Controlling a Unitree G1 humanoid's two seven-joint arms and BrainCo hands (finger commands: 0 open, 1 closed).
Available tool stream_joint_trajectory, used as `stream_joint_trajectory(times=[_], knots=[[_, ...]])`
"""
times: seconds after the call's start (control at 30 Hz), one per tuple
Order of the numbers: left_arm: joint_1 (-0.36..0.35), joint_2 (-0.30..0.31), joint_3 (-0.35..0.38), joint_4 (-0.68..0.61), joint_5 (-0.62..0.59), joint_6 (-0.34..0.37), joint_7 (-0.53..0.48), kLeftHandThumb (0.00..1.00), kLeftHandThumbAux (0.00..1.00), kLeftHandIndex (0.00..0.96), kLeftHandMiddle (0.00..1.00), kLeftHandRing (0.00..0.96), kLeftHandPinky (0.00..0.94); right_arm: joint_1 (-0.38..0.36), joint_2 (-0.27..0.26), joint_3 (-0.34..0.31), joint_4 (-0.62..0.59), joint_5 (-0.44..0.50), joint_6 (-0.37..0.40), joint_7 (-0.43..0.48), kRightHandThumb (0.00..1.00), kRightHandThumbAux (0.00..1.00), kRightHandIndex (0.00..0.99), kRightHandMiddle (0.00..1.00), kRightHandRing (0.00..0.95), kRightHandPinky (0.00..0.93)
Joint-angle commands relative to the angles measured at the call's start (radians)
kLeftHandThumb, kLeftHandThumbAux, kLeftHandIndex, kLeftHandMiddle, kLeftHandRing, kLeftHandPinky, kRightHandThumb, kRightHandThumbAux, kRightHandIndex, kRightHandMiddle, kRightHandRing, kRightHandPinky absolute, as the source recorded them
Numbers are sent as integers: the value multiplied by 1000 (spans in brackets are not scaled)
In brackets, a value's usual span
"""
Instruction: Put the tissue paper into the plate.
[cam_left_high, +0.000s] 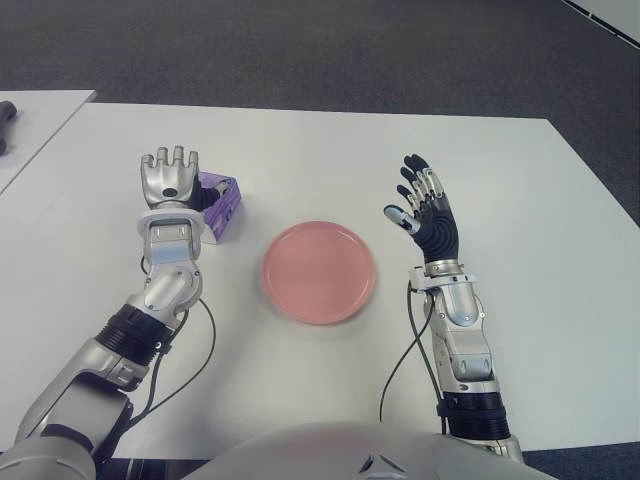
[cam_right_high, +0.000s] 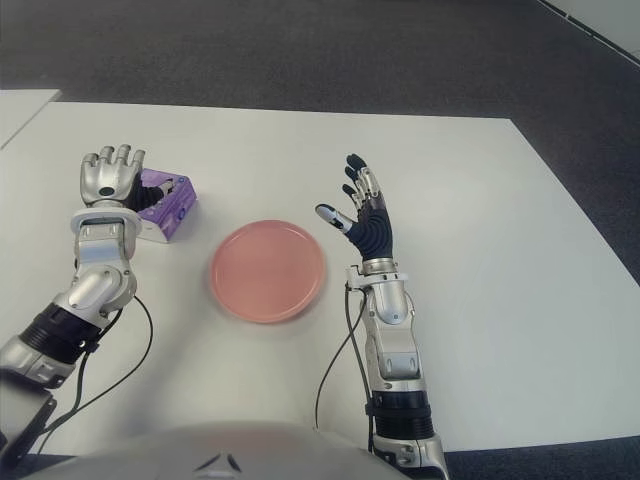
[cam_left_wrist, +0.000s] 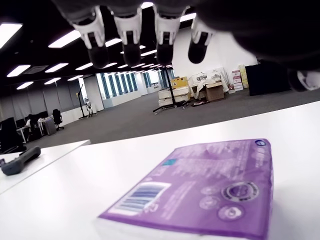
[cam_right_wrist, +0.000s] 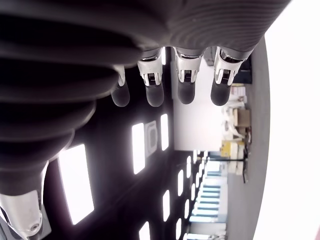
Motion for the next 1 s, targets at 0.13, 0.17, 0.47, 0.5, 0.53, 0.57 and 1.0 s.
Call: stream_joint_trajectory(times=[0.13, 0.17, 0.47, 0.5, 0.53, 0.57, 1.0], knots=[[17, -21, -12, 23, 12, -18, -29, 18, 87, 0, 0, 0, 0, 20, -1, -2, -5, -2, 24, 0, 198, 620, 0, 0, 0, 0], [15, -25, -13, 30, 12, -18, -29, 18, 87, 0, 0, 0, 0, 21, -1, -2, -6, -2, 24, 0, 198, 620, 0, 0, 0, 0], [16, -41, -26, 80, 13, -30, -21, 23, 86, 0, 0, 0, 0, 22, -4, -6, -9, 2, 26, 3, 198, 620, 0, 0, 0, 0], [18, -44, -27, 98, 8, -35, -7, 20, 83, 0, 0, 0, 0, 22, -4, -6, -9, 2, 26, 3, 198, 620, 0, 0, 0, 0], [20, -47, -28, 110, 6, -39, 2, 15, 79, 0, 0, 0, 0, 23, -4, -6, -9, 2, 26, 3, 198, 620, 0, 0, 0, 0], [21, -49, -27, 116, 5, -41, 7, 12, 76, 0, 0, 0, 0, 23, -4, -6, -9, 2, 26, 3, 198, 620, 0, 0, 0, 0], [-23, -88, -38, 275, -26, -63, 57, 5, 69, 0, 0, 0, 0, 25, -10, -17, -11, 11, 26, 12, 198, 620, 0, 0, 0, 0]])
